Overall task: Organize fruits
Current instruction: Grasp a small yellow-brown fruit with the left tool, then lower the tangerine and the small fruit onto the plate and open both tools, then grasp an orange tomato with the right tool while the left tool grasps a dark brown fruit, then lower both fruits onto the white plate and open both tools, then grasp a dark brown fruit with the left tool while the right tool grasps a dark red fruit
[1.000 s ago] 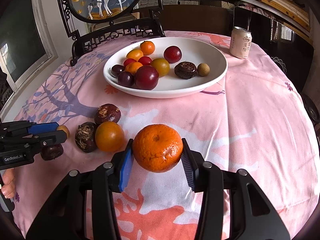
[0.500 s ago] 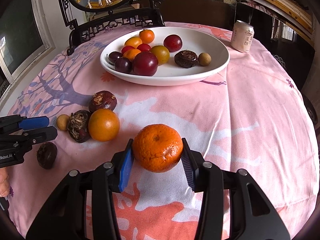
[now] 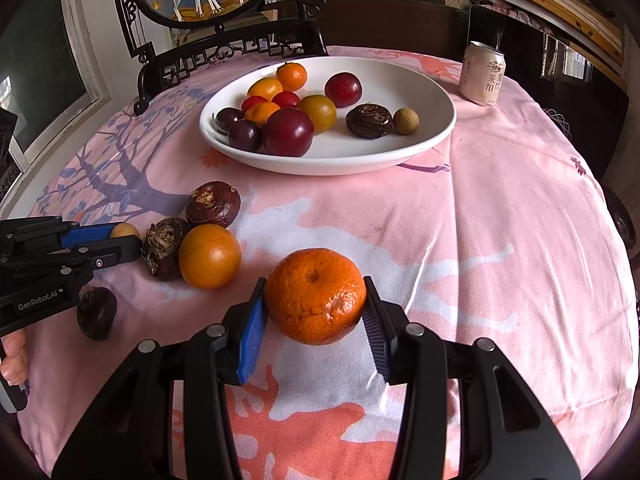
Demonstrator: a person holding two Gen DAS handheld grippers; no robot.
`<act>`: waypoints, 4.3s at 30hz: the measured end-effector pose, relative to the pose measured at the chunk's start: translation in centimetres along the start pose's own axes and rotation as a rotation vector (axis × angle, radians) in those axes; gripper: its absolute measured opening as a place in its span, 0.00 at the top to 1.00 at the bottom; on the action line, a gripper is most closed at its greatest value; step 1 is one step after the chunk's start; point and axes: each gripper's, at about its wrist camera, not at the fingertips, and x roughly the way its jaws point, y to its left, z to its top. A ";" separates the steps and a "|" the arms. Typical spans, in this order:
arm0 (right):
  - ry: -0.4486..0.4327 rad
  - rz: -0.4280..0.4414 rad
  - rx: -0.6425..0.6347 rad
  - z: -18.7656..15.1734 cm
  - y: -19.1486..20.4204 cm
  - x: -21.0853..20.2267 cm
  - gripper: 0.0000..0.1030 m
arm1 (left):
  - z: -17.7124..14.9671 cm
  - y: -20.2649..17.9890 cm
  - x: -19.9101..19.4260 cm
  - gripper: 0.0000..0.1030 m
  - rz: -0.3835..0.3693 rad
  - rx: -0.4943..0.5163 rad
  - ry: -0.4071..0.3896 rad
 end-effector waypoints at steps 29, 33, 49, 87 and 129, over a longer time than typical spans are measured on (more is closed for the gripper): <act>-0.179 -0.004 0.033 6.8 -2.1 0.6 0.43 | 12.6 -1.6 3.2 0.28 0.036 -0.091 -0.127; -0.159 0.013 0.009 4.9 -1.4 -1.0 0.42 | 10.0 -0.5 1.3 0.22 0.033 -0.114 -0.113; 0.028 0.032 -0.183 -2.1 4.9 -0.3 0.42 | -1.8 1.4 -3.6 0.15 0.016 -0.116 -0.061; -0.190 0.069 -0.037 1.3 0.8 -5.2 0.64 | 1.5 -2.5 -5.2 0.60 0.043 0.021 -0.115; -0.141 -0.005 0.064 1.5 -1.3 -2.8 0.48 | 3.3 -1.7 -1.5 0.19 0.011 -0.084 -0.131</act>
